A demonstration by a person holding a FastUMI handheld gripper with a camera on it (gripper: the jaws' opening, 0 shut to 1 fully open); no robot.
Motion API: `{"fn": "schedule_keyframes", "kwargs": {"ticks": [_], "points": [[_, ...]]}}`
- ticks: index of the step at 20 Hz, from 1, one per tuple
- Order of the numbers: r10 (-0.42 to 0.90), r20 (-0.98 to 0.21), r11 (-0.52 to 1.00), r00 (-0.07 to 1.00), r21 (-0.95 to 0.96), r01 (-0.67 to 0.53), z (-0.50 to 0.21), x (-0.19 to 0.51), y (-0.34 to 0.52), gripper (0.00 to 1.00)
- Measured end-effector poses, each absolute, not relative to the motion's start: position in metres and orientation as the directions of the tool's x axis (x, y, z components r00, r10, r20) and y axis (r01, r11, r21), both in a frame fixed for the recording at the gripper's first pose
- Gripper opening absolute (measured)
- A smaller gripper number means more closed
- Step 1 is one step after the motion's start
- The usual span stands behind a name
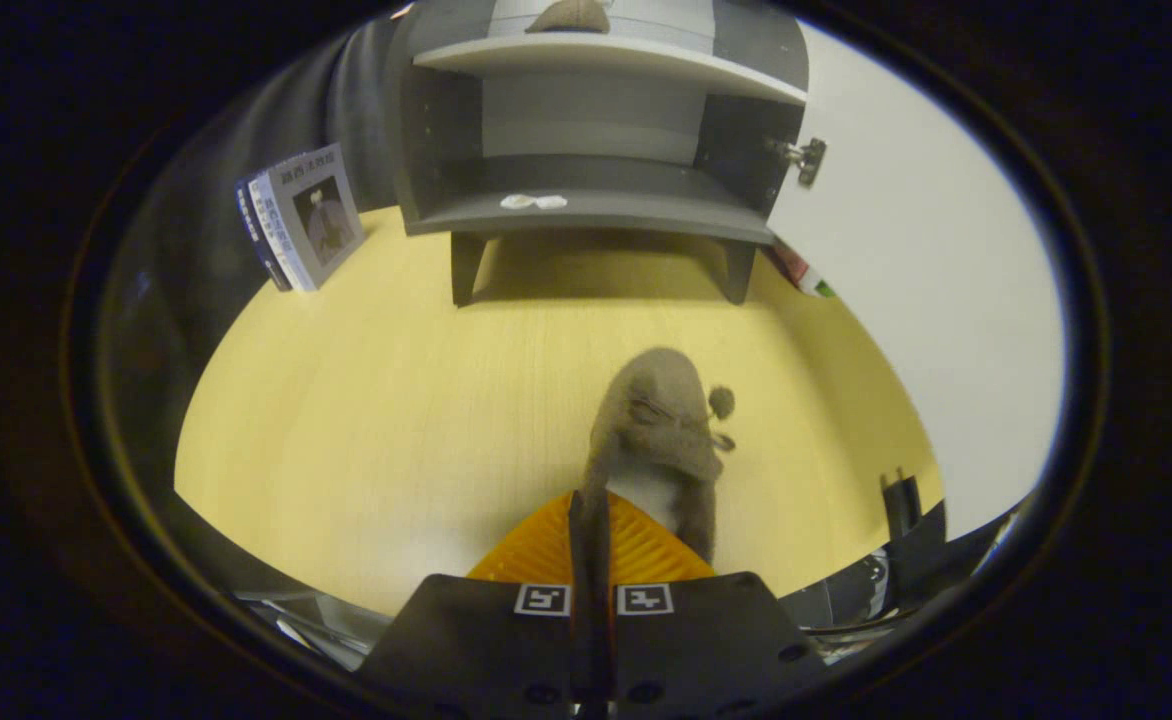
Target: Open the shoe cabinet door, grab the shoes and put them into the shoe cabinet, then close the shoe cabinet door.
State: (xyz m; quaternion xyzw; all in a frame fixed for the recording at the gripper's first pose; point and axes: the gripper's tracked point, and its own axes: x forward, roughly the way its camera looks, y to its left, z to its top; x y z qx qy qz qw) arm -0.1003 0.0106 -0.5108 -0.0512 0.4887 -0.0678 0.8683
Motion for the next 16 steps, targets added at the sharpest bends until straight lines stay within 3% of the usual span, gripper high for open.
{"fn": "schedule_keyframes", "kwargs": {"ticks": [7, 11, 16], "points": [[-0.230, -0.731, 0.973, 0.642, -0.190, 0.131, -0.369, -0.054, 0.000, 0.03], [-0.256, -0.556, 0.965, 0.790, -0.199, 0.172, -0.268, -0.008, -0.006, 0.02], [-0.258, -0.552, 0.966, 0.793, -0.169, 0.197, -0.256, -0.011, -0.014, 0.03]]}}
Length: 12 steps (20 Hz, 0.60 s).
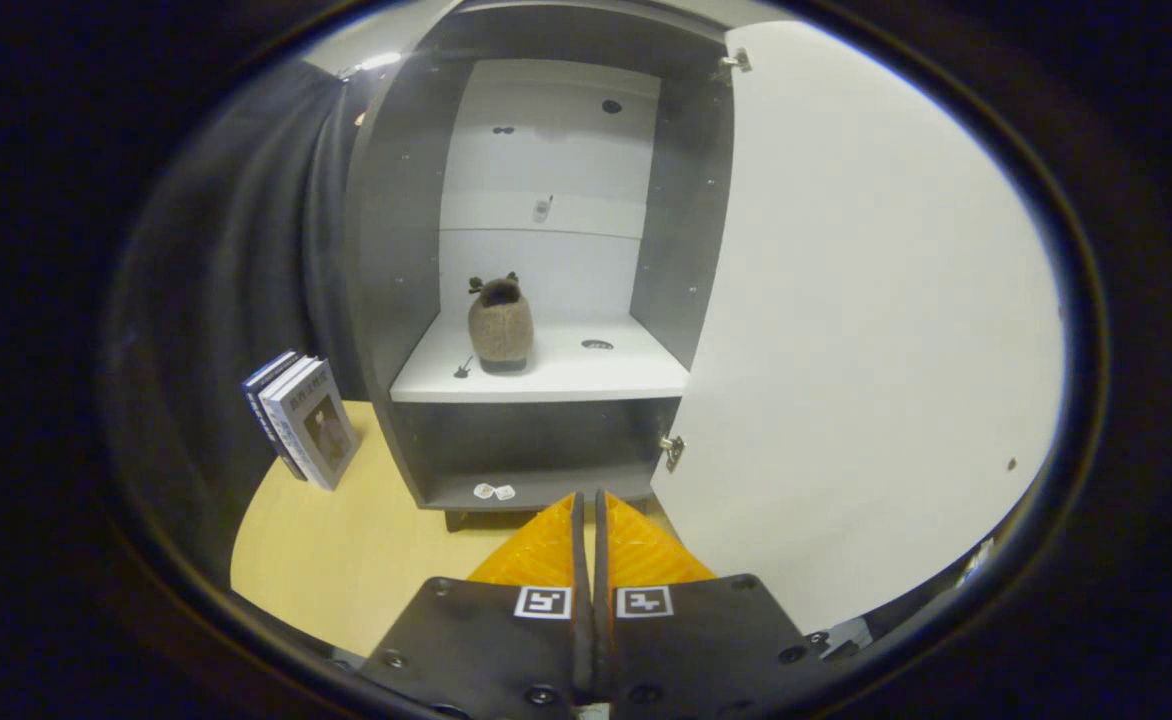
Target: Open the shoe cabinet door, grab the shoes and put them into the shoe cabinet, then close the shoe cabinet door.
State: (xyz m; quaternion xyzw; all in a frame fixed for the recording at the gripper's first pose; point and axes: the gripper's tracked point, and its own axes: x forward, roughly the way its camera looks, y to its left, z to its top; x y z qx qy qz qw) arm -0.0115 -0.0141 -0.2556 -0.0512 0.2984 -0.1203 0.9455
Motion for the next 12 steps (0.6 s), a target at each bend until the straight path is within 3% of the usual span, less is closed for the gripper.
{"fn": "schedule_keyframes", "kwargs": {"ticks": [7, 12], "points": [[-0.293, -0.644, 0.954, 0.707, -0.144, 0.265, -0.310, -0.078, -0.044, 0.02], [-0.363, -0.641, 0.924, 0.677, -0.152, 0.352, -0.326, -0.125, -0.070, 0.03]]}}
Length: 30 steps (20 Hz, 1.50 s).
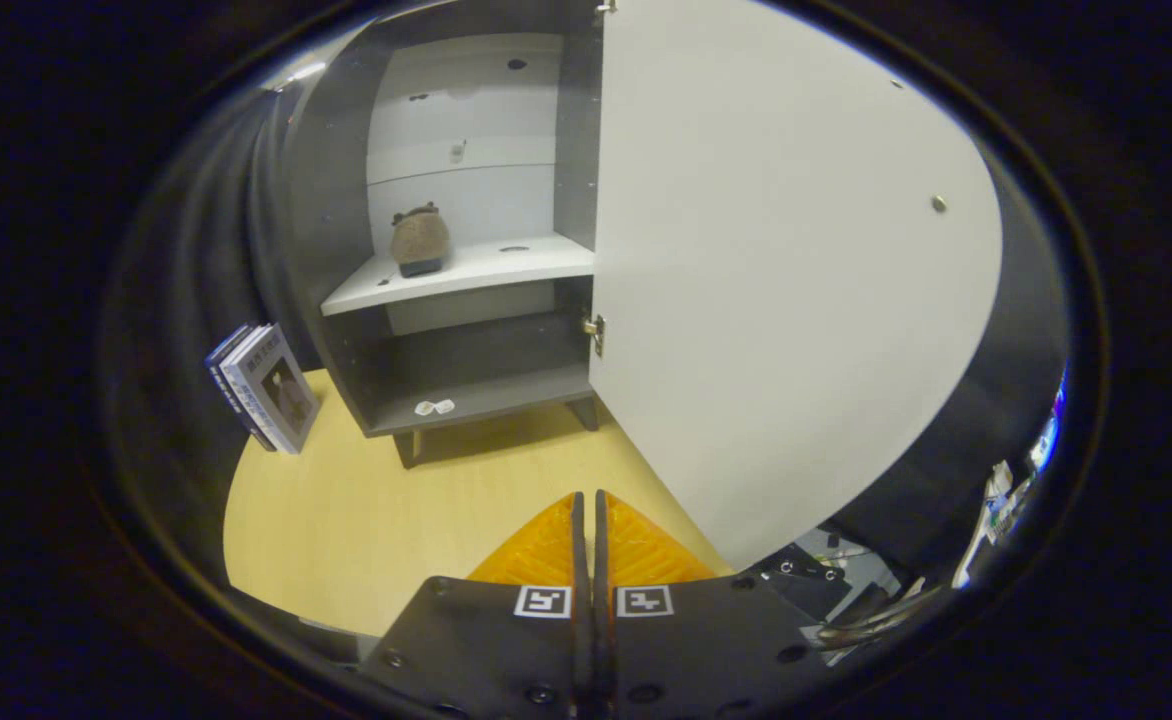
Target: Open the shoe cabinet door, grab the shoes and put them into the shoe cabinet, then close the shoe cabinet door.
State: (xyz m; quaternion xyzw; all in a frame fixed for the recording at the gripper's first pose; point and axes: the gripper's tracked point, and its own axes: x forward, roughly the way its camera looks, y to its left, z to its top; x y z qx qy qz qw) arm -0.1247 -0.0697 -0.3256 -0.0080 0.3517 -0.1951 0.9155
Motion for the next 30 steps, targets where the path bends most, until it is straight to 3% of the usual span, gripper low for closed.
{"fn": "schedule_keyframes", "kwargs": {"ticks": [6, 15, 21, 30], "points": [[-0.324, -0.650, 0.938, 0.687, -0.123, 0.325, -0.360, -0.146, -0.049, 0.03], [-0.170, -0.759, 0.967, 0.629, -0.006, 0.254, -0.435, -0.191, -0.028, 0.03], [-0.119, -0.764, 0.973, 0.633, 0.037, 0.228, -0.460, -0.201, -0.024, 0.39], [-0.008, -0.830, 0.953, 0.558, 0.162, 0.256, -0.535, -0.201, 0.000, 0.40]]}}
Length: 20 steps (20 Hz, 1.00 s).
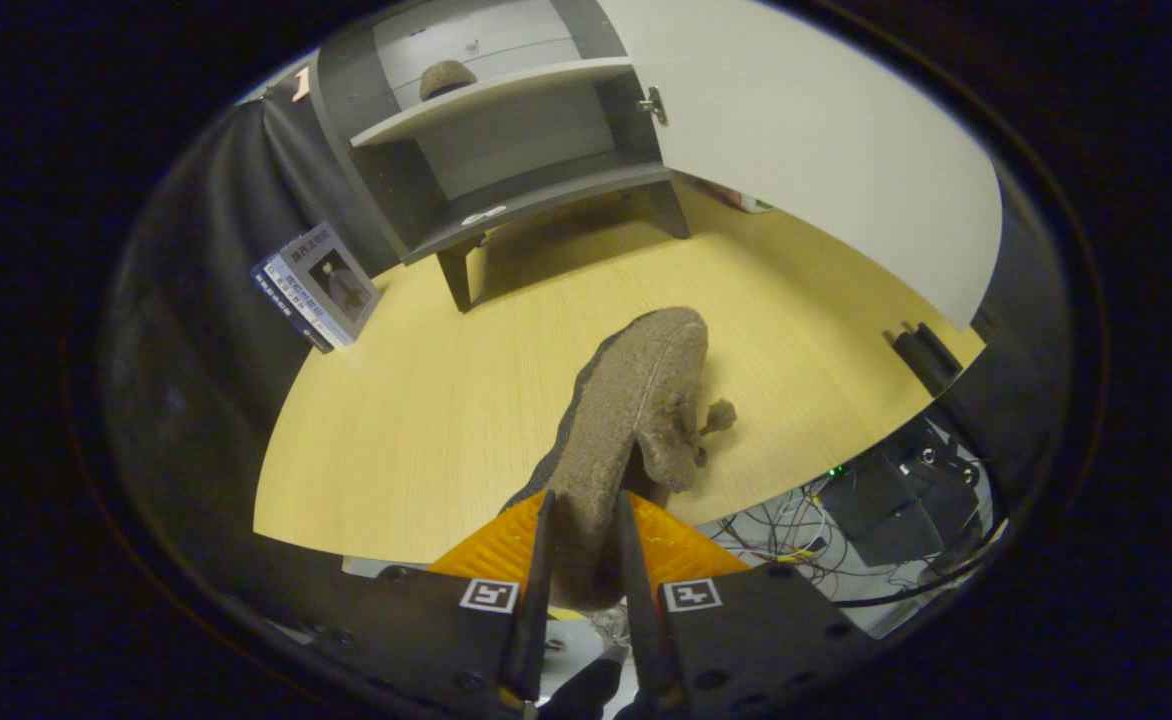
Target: Open the shoe cabinet door, grab the shoes and put them into the shoe cabinet, then close the shoe cabinet door.
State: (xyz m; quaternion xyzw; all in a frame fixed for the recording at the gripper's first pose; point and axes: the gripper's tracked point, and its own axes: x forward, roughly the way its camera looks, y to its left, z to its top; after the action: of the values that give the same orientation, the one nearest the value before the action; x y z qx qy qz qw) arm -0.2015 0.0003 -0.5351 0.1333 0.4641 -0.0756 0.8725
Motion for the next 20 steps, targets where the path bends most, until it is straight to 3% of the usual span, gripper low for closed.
{"fn": "schedule_keyframes", "kwargs": {"ticks": [8, 20], "points": [[0.005, -0.805, 0.945, 0.594, 0.199, 0.261, -0.534, -0.178, 0.016, 0.53], [0.024, -0.843, 0.972, 0.537, 0.146, 0.186, -0.558, -0.143, 0.064, 0.52]]}}
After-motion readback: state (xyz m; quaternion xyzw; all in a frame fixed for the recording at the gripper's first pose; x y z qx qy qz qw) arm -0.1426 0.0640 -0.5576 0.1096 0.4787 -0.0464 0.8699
